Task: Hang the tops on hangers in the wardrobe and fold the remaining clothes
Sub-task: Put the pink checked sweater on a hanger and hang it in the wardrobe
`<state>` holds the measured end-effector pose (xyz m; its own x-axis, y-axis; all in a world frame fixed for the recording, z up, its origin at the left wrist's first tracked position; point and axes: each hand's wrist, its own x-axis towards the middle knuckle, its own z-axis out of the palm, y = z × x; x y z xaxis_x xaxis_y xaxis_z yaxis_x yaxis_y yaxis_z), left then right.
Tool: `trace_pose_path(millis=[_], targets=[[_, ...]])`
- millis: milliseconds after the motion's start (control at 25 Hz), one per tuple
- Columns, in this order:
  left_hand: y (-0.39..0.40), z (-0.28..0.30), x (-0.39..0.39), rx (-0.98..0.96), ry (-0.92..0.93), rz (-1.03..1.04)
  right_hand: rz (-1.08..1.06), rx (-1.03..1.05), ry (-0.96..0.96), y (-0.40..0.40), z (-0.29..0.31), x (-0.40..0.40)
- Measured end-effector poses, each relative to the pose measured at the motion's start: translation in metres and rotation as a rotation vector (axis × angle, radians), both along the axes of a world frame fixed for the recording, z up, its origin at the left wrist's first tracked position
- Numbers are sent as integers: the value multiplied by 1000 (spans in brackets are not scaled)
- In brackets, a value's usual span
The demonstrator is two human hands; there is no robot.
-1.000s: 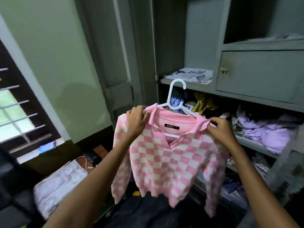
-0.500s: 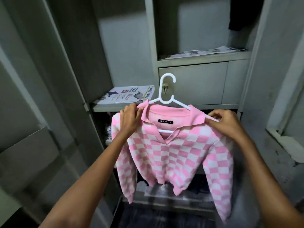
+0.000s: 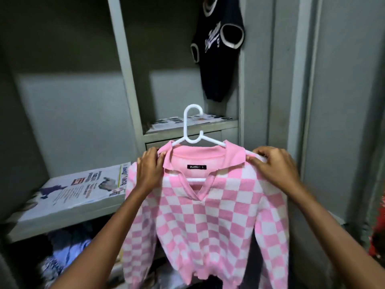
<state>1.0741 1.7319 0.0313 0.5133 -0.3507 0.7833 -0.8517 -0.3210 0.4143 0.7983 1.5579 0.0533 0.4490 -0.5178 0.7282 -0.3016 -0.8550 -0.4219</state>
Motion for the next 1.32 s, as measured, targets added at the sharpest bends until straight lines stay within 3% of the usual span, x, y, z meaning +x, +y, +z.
trace_pose_path(millis=[200,480,760,880,1080,1320], targets=[[-38,56,6,-66,-16,-166,-126,-226,-89,15,56,-17],[-76,144,9,56,-72,-233,-308,-418,-123,22,134,-25],[-72,201,24,183,-148,-62,-443,-413,-13,16,212,1],[-60,215,33,204,-313,48,-475,-444,-4,14,251,14],[-50,241,60,419,-621,397,-521,-458,0,9,311,46],[-43,299,84,288,-674,521,-577,-492,-26,-1,367,93]])
